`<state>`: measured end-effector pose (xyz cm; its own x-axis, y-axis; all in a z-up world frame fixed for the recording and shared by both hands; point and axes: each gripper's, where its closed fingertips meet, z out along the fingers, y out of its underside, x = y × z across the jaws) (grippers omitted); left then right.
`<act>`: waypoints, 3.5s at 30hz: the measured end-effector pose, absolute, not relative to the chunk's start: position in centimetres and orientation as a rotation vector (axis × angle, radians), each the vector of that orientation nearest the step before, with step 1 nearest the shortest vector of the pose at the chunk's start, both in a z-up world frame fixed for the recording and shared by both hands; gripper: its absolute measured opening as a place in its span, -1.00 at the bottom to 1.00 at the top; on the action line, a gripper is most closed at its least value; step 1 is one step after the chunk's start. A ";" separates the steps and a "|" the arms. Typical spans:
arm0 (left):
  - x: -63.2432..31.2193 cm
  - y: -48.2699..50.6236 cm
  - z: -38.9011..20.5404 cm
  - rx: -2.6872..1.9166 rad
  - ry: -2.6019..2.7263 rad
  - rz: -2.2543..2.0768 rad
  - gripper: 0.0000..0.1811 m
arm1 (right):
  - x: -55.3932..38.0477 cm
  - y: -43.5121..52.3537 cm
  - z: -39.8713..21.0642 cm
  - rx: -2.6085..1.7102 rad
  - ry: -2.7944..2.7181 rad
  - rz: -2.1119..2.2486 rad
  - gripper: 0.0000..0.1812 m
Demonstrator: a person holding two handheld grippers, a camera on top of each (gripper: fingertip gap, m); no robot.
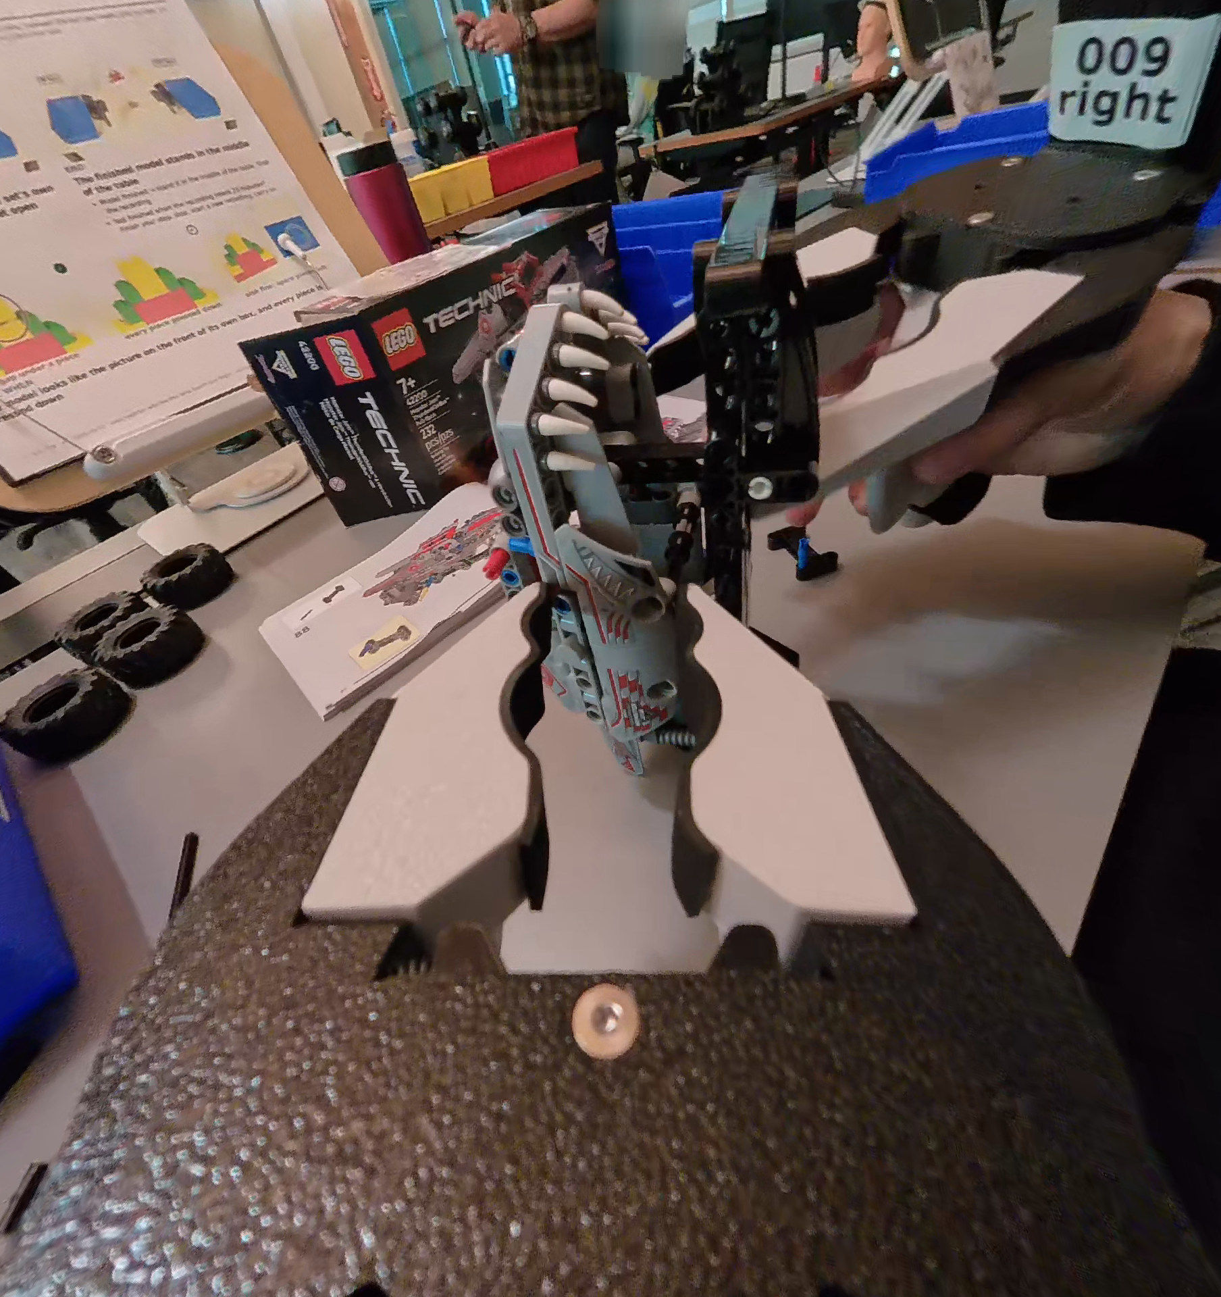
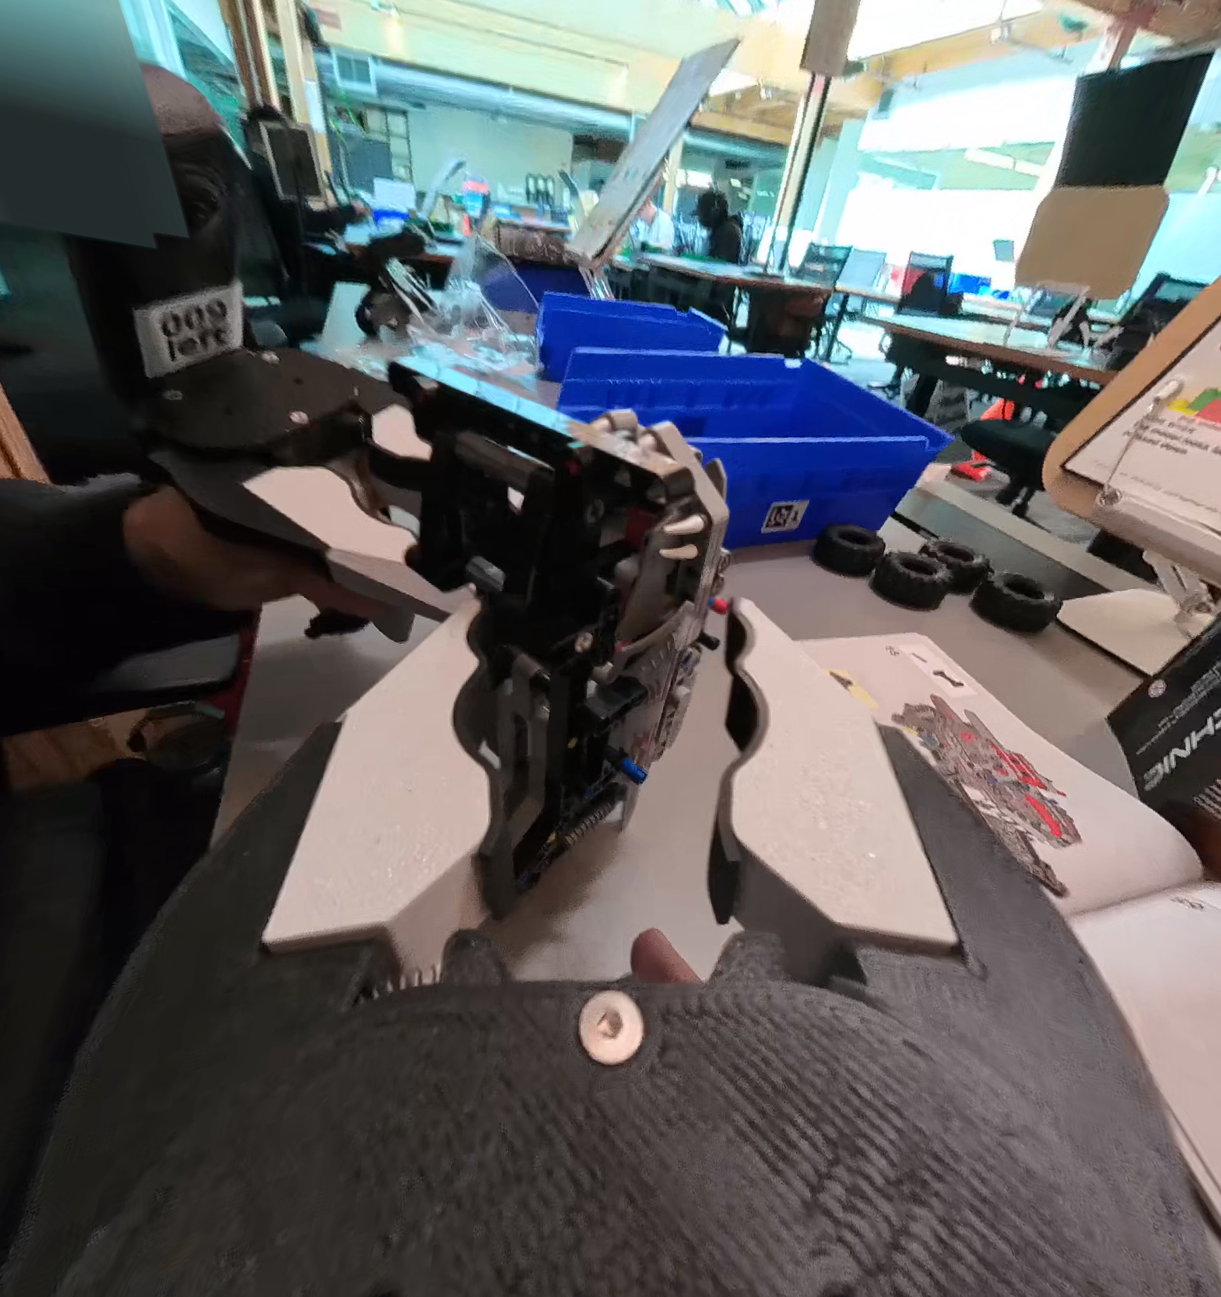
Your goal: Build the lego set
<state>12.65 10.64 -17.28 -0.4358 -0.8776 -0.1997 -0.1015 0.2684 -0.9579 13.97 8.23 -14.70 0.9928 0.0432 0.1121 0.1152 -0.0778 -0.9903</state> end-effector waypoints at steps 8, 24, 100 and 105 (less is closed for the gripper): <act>12.8 10.0 -17.3 -0.644 1.893 -1.325 -0.64 | 13.2 8.8 -15.3 -1.662 -0.339 0.072 -0.02; 12.3 8.3 -17.0 -0.717 1.812 -1.526 -0.61 | 12.1 9.5 -15.8 -1.618 -0.355 -0.048 -0.07; 14.6 5.4 -16.8 -0.246 1.961 -1.643 -0.64 | 14.9 3.8 -14.7 -1.590 -0.300 0.211 -0.57; 14.6 5.7 -16.9 -0.252 1.969 -1.636 -0.64 | 14.6 4.5 -15.1 -1.684 -0.365 0.126 -0.59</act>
